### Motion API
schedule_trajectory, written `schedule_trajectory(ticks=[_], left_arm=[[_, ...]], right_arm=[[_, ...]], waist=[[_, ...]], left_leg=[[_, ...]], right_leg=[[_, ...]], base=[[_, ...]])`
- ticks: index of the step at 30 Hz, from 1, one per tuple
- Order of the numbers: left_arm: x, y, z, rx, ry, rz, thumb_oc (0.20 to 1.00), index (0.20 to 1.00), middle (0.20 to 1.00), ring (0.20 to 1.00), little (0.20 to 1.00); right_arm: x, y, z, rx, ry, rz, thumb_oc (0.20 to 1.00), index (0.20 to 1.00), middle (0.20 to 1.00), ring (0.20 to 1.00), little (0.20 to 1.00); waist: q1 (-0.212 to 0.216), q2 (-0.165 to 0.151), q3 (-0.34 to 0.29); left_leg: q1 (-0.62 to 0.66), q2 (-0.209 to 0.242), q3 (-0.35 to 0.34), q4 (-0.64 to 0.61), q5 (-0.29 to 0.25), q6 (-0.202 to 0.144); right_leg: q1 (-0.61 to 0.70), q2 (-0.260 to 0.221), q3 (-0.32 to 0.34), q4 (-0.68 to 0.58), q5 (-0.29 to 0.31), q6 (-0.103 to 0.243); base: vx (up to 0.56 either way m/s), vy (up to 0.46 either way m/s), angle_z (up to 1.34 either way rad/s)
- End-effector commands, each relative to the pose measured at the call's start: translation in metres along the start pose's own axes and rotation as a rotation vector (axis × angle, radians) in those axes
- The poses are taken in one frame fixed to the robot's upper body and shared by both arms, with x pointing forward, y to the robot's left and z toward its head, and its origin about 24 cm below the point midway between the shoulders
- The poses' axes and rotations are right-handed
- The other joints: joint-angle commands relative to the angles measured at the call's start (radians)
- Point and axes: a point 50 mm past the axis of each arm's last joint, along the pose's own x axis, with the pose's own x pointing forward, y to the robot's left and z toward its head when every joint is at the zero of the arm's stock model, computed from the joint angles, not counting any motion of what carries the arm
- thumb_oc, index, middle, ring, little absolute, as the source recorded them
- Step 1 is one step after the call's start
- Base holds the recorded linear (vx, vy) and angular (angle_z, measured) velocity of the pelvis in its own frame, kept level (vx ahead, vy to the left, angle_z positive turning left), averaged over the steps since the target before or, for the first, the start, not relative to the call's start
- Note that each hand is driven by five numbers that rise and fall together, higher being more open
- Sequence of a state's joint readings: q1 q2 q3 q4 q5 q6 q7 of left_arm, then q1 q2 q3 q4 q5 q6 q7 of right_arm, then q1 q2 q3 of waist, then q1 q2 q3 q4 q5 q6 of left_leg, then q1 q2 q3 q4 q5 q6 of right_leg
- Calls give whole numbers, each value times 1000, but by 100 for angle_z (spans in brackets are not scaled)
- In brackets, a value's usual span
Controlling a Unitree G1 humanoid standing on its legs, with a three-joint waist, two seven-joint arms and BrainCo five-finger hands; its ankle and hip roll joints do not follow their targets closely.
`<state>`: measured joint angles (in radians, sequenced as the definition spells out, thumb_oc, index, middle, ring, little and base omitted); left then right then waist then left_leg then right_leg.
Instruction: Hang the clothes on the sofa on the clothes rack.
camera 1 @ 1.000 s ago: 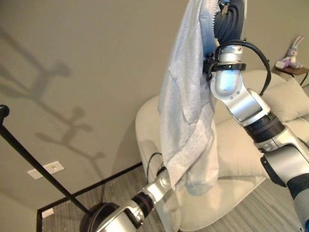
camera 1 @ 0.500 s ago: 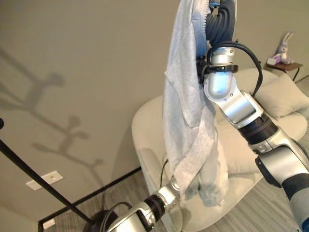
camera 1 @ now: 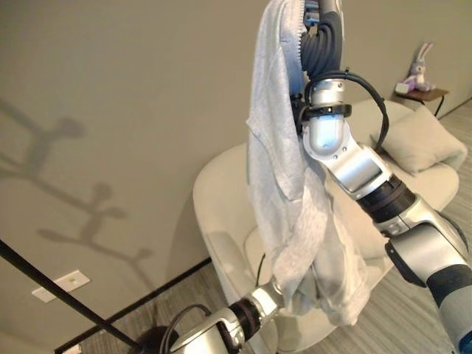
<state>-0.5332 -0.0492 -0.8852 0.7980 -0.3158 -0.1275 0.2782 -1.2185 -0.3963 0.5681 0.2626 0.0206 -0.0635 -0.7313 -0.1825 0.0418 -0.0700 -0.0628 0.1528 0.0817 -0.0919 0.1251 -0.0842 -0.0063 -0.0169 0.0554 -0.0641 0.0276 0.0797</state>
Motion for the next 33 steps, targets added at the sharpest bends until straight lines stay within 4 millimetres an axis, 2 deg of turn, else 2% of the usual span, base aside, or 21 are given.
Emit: schedule_trajectory(ticks=[1, 2, 4, 8, 11, 12, 14, 16, 17, 18, 23, 27, 33], left_arm=[[11, 18, 22, -133, -79, 53, 200, 200, 200, 200, 200], [7, 26, 20, -188, -84, 67, 200, 200, 200, 200, 200], [7, 26, 20, -188, -83, 67, 200, 200, 200, 200, 200], [-8, 38, 13, -282, -107, 69, 200, 200, 200, 200, 200], [-16, 45, 10, -316, -120, 67, 200, 200, 200, 200, 200], [-29, 53, 10, -396, -154, 66, 200, 200, 200, 200, 200], [-43, 68, 12, -481, -198, 82, 200, 200, 200, 200, 200], [-58, 80, 9, -510, -213, 100, 200, 200, 200, 200, 200], [-73, 95, 9, -515, -246, 126, 200, 200, 200, 200, 200], [-74, 95, 9, -515, -243, 126, 200, 200, 200, 200, 200], [-99, 119, 3, -456, -263, 215, 200, 200, 200, 200, 200], [-110, 134, 2, -438, -286, 314, 200, 200, 200, 200, 200], [-130, 169, 18, -262, -375, 492, 200, 200, 200, 200, 200]], right_arm=[[44, -25, 15, -51, -54, -129, 200, 200, 200, 200, 200], [47, -35, 10, -98, -50, -153, 200, 200, 200, 200, 200], [47, -35, 10, -98, -50, -154, 200, 200, 200, 200, 200], [52, -61, 1, -210, -43, -222, 200, 200, 200, 200, 200], [53, -69, 1, -244, -50, -237, 200, 200, 200, 200, 200], [51, -79, 0, -287, -66, -252, 200, 200, 200, 200, 200], [45, -87, -1, -323, -85, -249, 200, 200, 200, 200, 200], [37, -92, -4, -358, -96, -235, 200, 200, 200, 200, 200], [28, -96, -7, -378, -107, -213, 200, 200, 200, 200, 200], [28, -96, -7, -377, -104, -212, 200, 200, 200, 200, 200], [13, -102, -8, -385, -128, -164, 200, 200, 200, 200, 200], [13, -110, -6, -383, -140, -166, 200, 200, 200, 200, 200], [9, -120, -4, -382, -161, -136, 200, 200, 200, 200, 200]], waist=[[46, -90, -1], [54, -89, 0], [54, -90, 0], [83, -85, 8], [93, -85, 11], [106, -80, 14], [121, -75, 20], [131, -73, 21], [141, -70, 24], [140, -71, 22], [153, -72, 18], [160, -77, 16], [173, -85, 17]], left_leg=[[18, 34, -35, 5, -71, -32], [19, 31, -37, 5, -71, -30], [20, 31, -38, 5, -71, -30], [20, 27, -49, 5, -70, -26], [20, 24, -53, 5, -70, -25], [16, 23, -57, 5, -68, -23], [10, 22, -62, 5, -57, -19], [14, 22, -65, 5, -66, -18], [9, 21, -67, 5, -56, -17], [15, 21, -67, 5, -66, -18], [19, 22, -67, 5, -67, -17], [23, 23, -68, 5, -68, -19], [24, 24, -72, 5, -69, -22]], right_leg=[[31, -65, 12, -13, -4, 22], [35, -66, 8, -13, -5, 22], [36, -66, 8, -14, -5, 22], [47, -68, -7, -15, -8, 21], [49, -68, -10, -16, -9, 21], [50, -68, -15, -17, -9, 22], [48, -68, -19, -14, -5, 22], [55, -68, -28, -16, -13, 23], [52, -67, -34, -15, -8, 24], [59, -67, -34, -17, -15, 24], [66, -69, -43, -17, -19, 25], [70, -69, -48, -17, -22, 26], [72, -70, -51, -17, -24, 27]], base=[[13, -8, 5], [10, -4, 8], [9, -1, 7], [5, -3, 4], [1, -4, 16], [3, -1, 6], [-13, 2, 5], [-4, 0, 11], [-2, -2, 10], [0, 0, 0], [8, 1, 5], [12, 7, 3], [0, 0, 0]])
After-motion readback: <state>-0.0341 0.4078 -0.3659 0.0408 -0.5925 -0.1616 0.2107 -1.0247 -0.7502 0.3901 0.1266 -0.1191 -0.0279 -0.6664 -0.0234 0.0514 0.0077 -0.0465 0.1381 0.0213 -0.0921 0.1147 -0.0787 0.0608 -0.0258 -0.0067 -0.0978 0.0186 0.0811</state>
